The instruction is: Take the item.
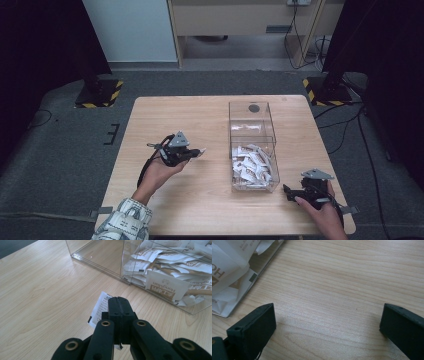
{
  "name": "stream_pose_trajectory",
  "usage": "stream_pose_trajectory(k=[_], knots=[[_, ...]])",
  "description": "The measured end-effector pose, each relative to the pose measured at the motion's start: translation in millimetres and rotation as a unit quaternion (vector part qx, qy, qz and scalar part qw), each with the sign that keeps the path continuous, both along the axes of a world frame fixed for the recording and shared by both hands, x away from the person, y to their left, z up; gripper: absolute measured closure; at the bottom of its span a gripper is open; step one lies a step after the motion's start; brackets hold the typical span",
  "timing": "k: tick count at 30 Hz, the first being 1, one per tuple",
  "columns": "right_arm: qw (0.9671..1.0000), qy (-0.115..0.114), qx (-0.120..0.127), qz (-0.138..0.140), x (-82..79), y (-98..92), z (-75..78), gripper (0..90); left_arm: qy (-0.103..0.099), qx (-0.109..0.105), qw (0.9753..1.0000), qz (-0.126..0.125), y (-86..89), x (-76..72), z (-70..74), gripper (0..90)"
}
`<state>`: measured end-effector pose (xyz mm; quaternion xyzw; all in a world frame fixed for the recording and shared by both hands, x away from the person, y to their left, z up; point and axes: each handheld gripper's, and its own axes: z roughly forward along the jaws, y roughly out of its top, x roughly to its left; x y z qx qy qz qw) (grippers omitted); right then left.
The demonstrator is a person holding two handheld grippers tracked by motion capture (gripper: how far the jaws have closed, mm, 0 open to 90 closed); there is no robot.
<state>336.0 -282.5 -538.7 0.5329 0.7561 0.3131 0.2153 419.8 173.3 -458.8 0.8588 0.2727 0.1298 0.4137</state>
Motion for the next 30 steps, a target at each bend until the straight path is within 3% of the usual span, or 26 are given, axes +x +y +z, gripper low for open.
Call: stream_pose_trajectory(k=[30], knots=[[1.0, 0.0, 0.0, 0.0, 0.0, 0.0, 0.1, 0.8, 0.004, 0.012, 0.9995, 0.03, 28.4, 1.8, -15.2, 89.9]])
